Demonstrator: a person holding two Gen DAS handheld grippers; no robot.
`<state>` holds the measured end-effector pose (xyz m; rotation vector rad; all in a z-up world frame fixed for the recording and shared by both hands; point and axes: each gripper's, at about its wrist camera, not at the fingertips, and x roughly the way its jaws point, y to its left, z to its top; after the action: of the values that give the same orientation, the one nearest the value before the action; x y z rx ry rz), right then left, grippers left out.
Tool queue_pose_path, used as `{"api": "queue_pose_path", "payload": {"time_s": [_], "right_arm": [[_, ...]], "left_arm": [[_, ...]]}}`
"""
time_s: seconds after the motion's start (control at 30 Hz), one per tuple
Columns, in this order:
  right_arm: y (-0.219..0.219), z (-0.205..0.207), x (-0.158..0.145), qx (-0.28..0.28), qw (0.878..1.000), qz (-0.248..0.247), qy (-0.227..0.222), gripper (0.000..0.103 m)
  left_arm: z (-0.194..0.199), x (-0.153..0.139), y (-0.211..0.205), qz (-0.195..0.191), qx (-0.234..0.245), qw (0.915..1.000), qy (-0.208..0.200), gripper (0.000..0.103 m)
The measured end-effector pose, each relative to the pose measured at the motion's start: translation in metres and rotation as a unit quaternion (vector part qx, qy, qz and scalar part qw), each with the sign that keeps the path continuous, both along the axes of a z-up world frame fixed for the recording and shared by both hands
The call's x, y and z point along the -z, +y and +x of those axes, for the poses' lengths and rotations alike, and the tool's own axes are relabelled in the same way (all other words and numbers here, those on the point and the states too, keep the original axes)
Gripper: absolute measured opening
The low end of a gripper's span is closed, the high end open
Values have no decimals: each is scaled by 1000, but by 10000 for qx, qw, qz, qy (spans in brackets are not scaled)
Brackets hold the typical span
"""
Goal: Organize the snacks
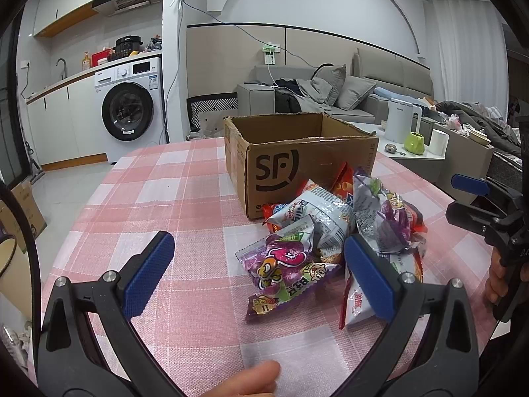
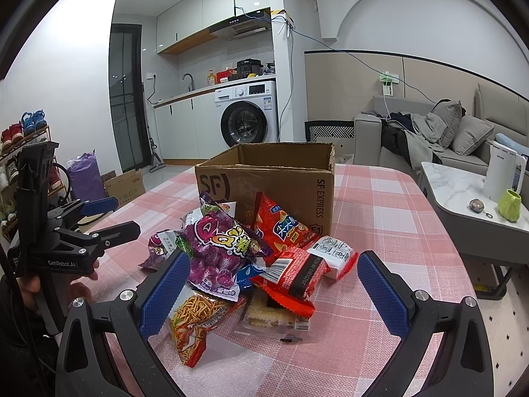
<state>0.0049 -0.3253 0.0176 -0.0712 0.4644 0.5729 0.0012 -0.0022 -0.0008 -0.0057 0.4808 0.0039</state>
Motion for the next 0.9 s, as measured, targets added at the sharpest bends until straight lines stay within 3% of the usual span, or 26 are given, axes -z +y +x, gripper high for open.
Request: {"api": "queue_pose_path", "payload": {"time_s": [0.9], "right_arm": [[1, 0, 2, 7, 10000, -51, 11, 103]], "left_arm": [[0, 2, 8, -4, -136, 9999, 30, 103]]}}
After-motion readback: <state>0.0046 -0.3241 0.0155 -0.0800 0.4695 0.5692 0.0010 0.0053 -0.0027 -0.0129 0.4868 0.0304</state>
